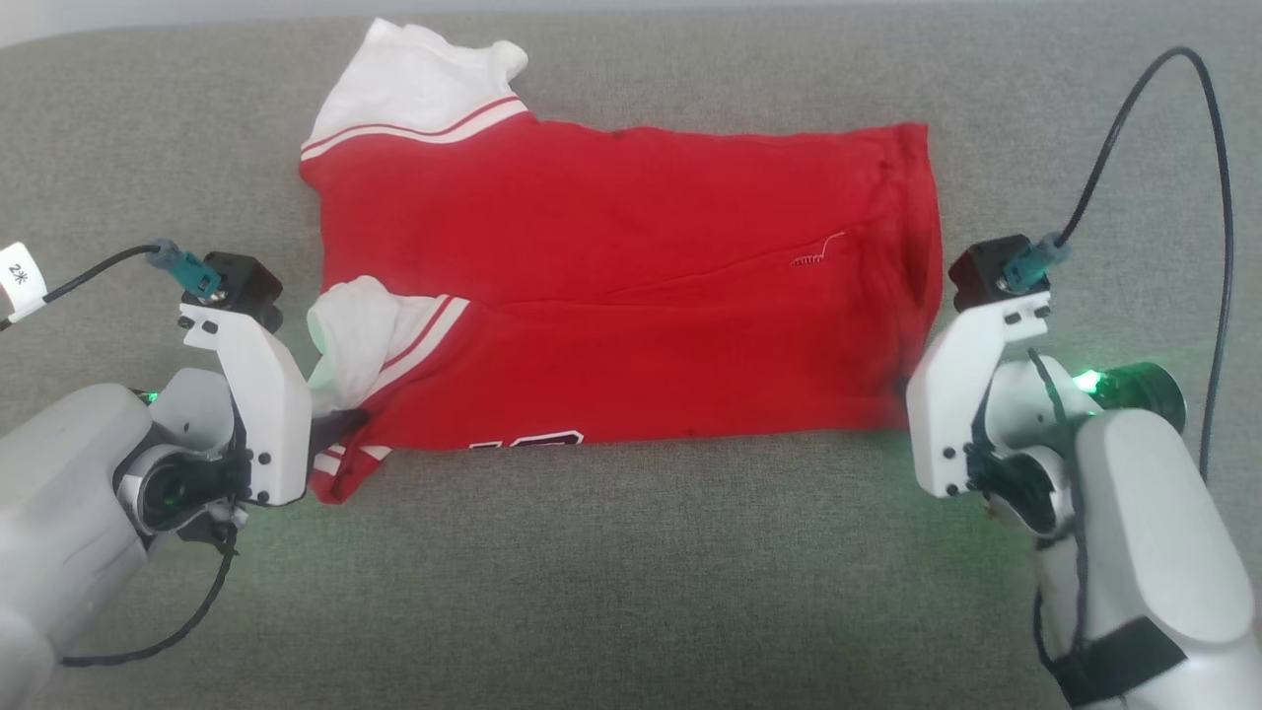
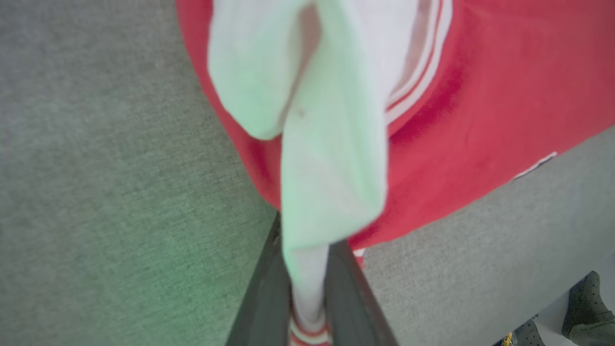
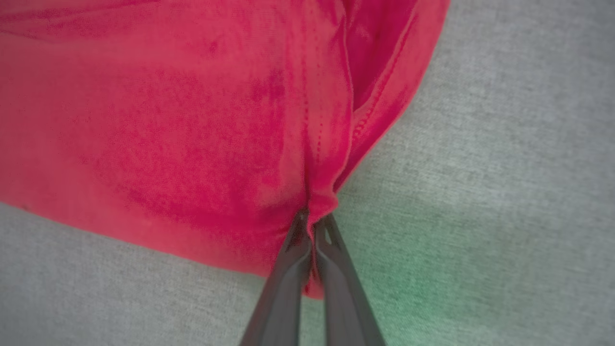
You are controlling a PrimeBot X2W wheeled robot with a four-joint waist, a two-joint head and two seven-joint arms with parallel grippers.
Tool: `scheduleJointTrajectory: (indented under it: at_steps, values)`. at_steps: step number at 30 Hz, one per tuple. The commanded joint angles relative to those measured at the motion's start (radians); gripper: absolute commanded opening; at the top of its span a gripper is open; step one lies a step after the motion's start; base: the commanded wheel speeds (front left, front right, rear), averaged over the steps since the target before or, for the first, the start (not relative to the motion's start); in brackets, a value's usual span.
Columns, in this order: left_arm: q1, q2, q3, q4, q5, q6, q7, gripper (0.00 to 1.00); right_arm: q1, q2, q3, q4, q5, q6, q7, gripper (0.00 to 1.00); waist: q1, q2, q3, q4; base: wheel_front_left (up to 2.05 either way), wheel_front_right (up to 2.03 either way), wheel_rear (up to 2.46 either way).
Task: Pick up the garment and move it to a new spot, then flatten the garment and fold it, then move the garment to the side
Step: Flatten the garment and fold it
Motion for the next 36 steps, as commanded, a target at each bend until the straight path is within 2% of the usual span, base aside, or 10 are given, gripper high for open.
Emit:
scheduleJointTrajectory:
  at_steps: [1, 12, 23, 27, 31, 32, 33, 34, 35, 36]
  values:
    - [0.026, 0.007, -0.005, -0.008, -0.004, 0.004, 0.0, 0.0, 0.028, -0.014, 0.003, -0.014, 0.016, -0.001, 0.015, 0.0, 0.0, 0.0, -0.009, 0.002, 0.0, 0.0, 0.0]
    - [0.06, 0.099, 0.006, -0.174, 0.001, 0.072, -0.03, 0.0, 0.134, -0.091, 0.0, -0.206, 0.079, -0.001, 0.095, 0.0, 0.0, 0.0, -0.046, 0.007, 0.0, 0.0, 0.0]
    - [0.176, 0.234, -0.008, -0.475, -0.007, 0.231, -0.026, 0.0, 0.324, -0.113, -0.034, -0.421, 0.124, -0.001, 0.208, 0.0, 0.0, 0.0, -0.059, 0.017, 0.0, 0.0, 0.0]
    - [0.211, 0.24, -0.013, -0.514, -0.009, 0.256, -0.03, 0.0, 0.36, -0.096, -0.048, -0.432, 0.114, -0.001, 0.191, 0.0, 0.0, 0.0, -0.052, 0.019, 0.0, 0.0, 0.0]
    - [0.229, 0.212, -0.017, -0.479, -0.009, 0.249, -0.024, 0.0, 0.354, -0.072, -0.054, -0.379, 0.098, -0.001, 0.158, 0.0, 0.0, 0.0, -0.046, 0.016, 0.0, 0.0, 0.0]
    - [0.229, 0.2, -0.016, -0.466, -0.01, 0.243, -0.025, 0.04, 0.347, -0.066, -0.054, -0.36, 0.095, -0.001, 0.149, 0.0, 0.0, 0.0, -0.045, 0.016, 0.0, 0.0, 0.0]
    - [0.227, 0.188, -0.012, -0.449, -0.013, 0.235, -0.032, 0.3, 0.341, -0.065, -0.053, -0.342, 0.086, -0.001, 0.139, 0.0, 0.0, 0.0, -0.044, 0.016, 0.0, 0.0, 0.0]
    - [0.224, 0.179, -0.011, -0.434, -0.015, 0.229, -0.036, 0.44, 0.334, -0.063, -0.05, -0.323, 0.081, -0.001, 0.127, 0.29, 0.0, 0.0, -0.043, 0.016, 0.0, 0.0, 0.0]
    - [0.221, 0.171, -0.011, -0.416, -0.013, 0.222, -0.039, 0.65, 0.328, -0.053, -0.051, -0.303, 0.086, -0.001, 0.113, 0.36, 0.0, 0.0, -0.044, 0.015, 0.0, 0.0, 0.0]
    - [0.218, 0.163, -0.011, -0.402, -0.011, 0.215, -0.038, 1.0, 0.323, -0.049, -0.049, -0.288, 0.084, -0.001, 0.102, 0.46, 0.0, 0.0, -0.044, 0.015, 0.0, 0.0, 0.0]
